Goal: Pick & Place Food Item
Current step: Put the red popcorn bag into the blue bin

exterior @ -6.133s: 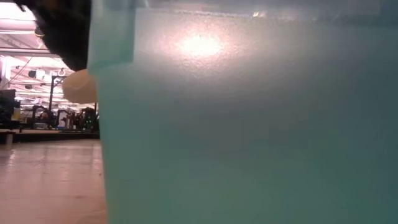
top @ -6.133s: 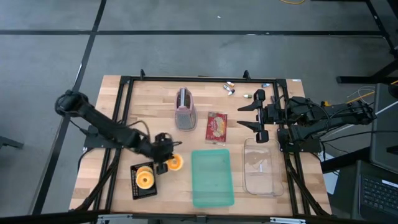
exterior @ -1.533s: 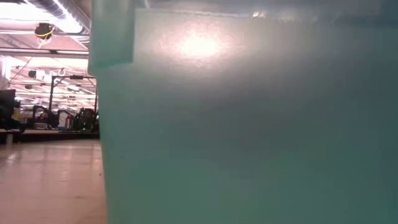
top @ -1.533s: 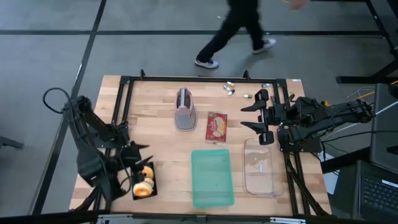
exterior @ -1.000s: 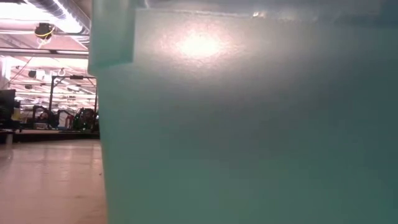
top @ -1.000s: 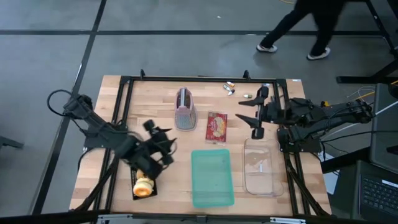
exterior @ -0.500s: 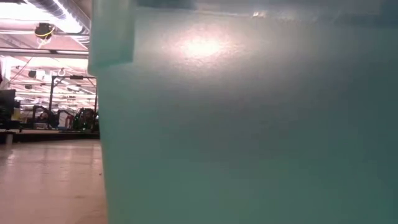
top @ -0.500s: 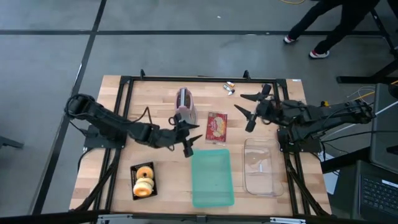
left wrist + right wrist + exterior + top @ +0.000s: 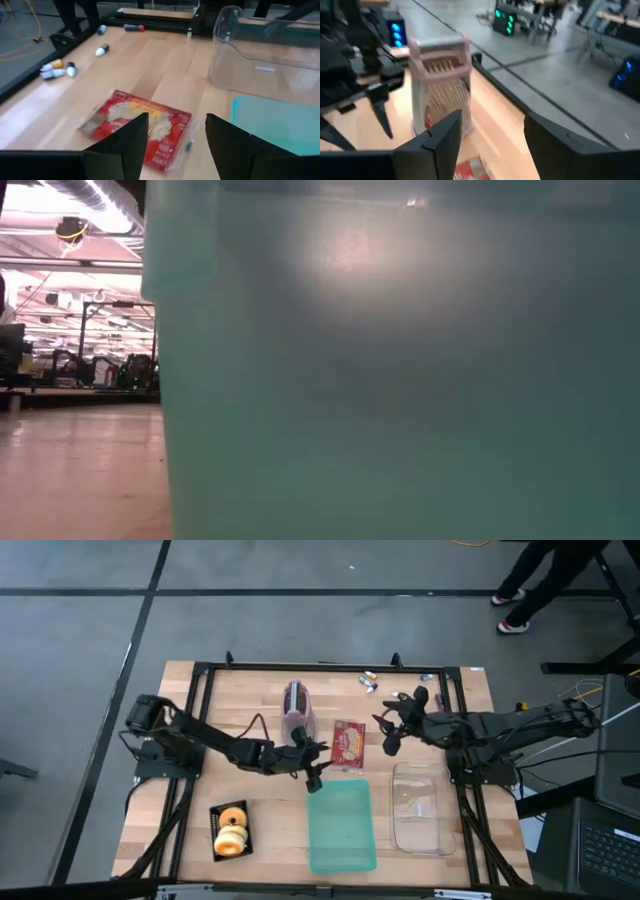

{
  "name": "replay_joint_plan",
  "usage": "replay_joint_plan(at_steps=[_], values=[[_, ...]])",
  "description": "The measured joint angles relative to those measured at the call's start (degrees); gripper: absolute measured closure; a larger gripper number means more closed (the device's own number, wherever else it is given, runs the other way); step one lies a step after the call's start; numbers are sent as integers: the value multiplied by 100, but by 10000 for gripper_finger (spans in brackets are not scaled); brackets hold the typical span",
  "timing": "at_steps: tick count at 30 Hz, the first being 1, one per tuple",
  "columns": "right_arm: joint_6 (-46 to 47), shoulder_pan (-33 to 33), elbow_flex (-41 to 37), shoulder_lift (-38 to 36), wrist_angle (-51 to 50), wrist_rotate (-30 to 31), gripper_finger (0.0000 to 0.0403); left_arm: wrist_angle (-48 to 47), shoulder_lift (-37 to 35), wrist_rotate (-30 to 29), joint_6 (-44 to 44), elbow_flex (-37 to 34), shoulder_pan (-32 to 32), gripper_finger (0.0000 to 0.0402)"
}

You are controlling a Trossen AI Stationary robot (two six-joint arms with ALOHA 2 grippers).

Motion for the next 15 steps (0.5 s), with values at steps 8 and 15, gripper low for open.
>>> replay_joint_plan(at_steps=[8, 15], values=[[397, 2, 0, 214, -38, 22, 191, 72, 260, 244, -991, 18, 415, 210], [195, 2, 0, 194, -6, -16, 191, -114, 238, 145, -943, 130, 340, 210]])
